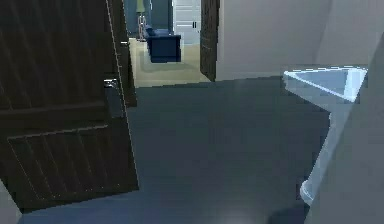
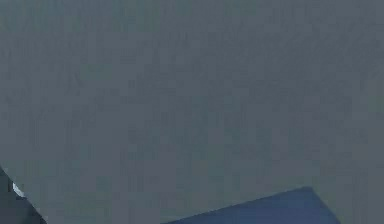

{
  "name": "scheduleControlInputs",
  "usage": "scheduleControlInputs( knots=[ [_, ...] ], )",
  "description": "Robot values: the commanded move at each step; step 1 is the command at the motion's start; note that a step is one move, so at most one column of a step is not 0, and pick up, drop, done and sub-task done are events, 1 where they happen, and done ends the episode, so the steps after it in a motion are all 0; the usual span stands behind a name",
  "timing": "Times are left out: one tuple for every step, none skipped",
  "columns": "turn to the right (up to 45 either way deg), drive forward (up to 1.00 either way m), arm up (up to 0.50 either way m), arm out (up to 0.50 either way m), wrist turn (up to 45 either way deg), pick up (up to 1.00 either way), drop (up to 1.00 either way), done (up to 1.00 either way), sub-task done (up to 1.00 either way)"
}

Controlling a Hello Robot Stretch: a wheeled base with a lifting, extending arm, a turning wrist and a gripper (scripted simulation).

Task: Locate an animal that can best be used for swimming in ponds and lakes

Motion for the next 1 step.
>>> scheduleControlInputs(
  knots=[
    [0.0,1.00,0.00,0.00,0.0,0.00,0.00,0.00,0.00]
  ],
)
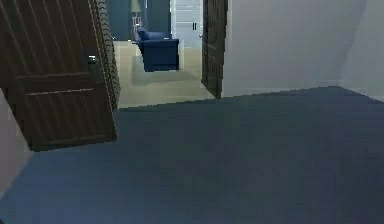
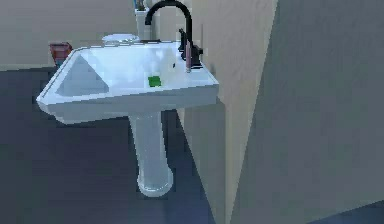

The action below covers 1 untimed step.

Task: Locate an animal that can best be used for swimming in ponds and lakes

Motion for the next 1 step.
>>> scheduleControlInputs(
  knots=[
    [15.0,0.00,0.00,0.00,0.0,0.00,0.00,0.00,0.00]
  ],
)
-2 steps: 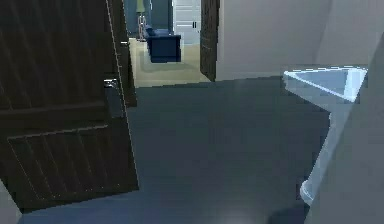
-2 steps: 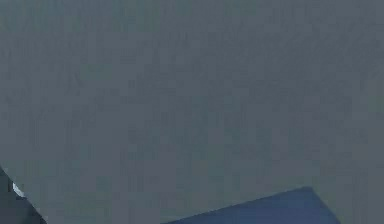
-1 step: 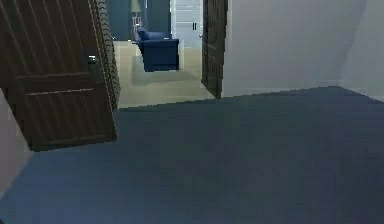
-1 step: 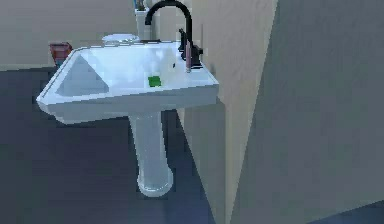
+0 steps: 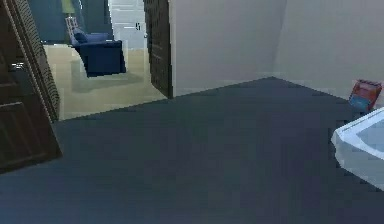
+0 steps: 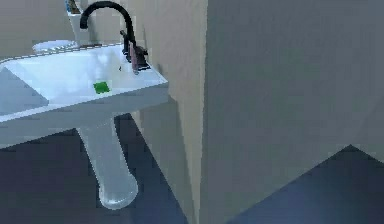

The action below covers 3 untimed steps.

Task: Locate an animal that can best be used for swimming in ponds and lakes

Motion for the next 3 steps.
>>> scheduleControlInputs(
  knots=[
    [0.0,0.05,0.00,0.00,0.0,0.00,0.00,0.00,0.00],
    [-27.0,0.00,0.00,0.00,0.0,0.00,0.00,0.00,0.00],
    [0.0,0.60,0.00,0.00,0.0,0.00,0.00,0.00,0.00]
  ],
)
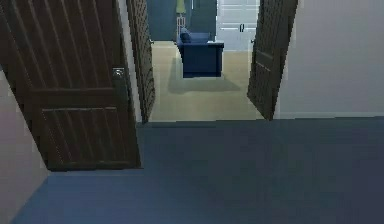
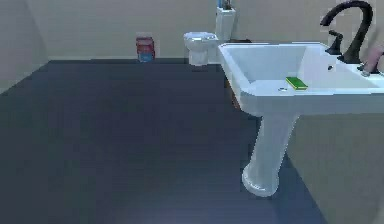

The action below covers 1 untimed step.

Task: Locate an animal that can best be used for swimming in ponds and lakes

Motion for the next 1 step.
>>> scheduleControlInputs(
  knots=[
    [-33.0,0.00,0.00,0.00,0.0,0.00,0.00,0.00,0.00]
  ],
)
